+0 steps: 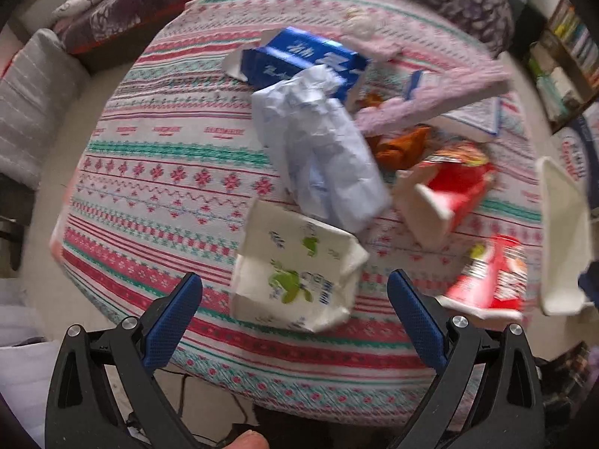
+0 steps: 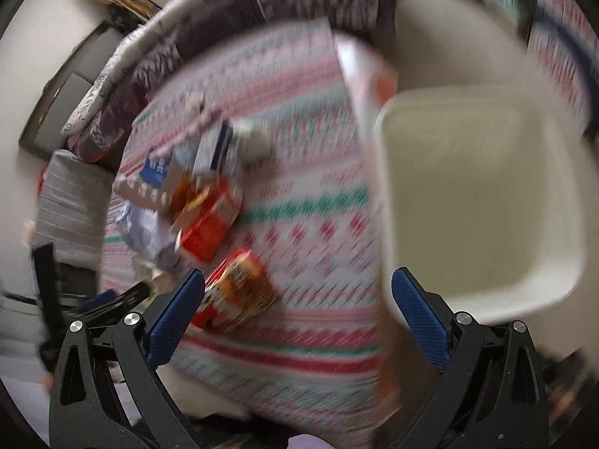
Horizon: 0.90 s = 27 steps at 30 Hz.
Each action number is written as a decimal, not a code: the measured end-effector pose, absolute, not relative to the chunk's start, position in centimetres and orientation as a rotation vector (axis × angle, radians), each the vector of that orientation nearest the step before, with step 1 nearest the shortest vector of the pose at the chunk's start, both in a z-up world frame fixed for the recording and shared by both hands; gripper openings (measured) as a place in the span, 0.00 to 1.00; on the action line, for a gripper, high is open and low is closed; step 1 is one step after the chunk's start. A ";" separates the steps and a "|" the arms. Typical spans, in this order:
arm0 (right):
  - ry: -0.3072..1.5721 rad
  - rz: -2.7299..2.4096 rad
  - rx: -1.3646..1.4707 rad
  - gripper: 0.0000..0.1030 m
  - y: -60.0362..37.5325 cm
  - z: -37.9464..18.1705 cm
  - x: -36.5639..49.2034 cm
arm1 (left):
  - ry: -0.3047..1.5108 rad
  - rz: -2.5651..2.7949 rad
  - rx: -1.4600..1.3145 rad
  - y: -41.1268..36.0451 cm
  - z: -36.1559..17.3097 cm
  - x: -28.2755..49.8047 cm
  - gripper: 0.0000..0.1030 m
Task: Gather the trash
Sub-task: 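Grasp the white paper cup with the left gripper while the right gripper approaches the red snack cup, then grasp the red snack cup with the right gripper and lift it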
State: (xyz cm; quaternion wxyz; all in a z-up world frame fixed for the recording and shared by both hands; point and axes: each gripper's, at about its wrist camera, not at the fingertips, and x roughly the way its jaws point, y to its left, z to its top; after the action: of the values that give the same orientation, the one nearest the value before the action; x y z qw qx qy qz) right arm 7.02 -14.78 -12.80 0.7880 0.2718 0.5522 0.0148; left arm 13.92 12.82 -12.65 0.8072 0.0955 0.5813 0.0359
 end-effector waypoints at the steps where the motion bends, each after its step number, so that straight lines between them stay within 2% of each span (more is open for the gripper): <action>1: 1.187 0.023 0.584 0.93 -14.4 -12.9 7.1 | 1.266 0.071 0.163 13.2 -13.2 14.0 0.93; 5: 1.198 0.024 0.599 0.93 -13.0 -13.3 7.9 | 1.358 0.021 0.015 13.7 -14.4 14.2 0.93; 17: 1.308 -0.005 0.707 0.93 -10.5 -16.8 9.4 | 1.392 -0.042 0.114 12.7 -16.9 13.0 0.93; 19: 1.317 -0.011 0.714 0.93 -9.9 -17.2 9.6 | 1.380 -0.046 0.096 13.2 -17.1 12.4 0.79; 20: 1.321 -0.012 0.716 0.93 -9.6 -17.4 9.8 | 1.381 -0.051 0.074 13.1 -17.1 12.2 0.76; 27: 1.358 -0.004 0.706 0.91 -7.5 -18.8 10.6 | 1.341 -0.062 0.033 12.4 -15.4 10.4 0.73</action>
State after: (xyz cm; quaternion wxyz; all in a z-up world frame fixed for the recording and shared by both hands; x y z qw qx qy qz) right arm 10.57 -7.52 -18.83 0.7214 0.3194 0.6145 -0.0018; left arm 10.44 12.43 -15.37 0.7831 0.0152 0.6211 -0.0285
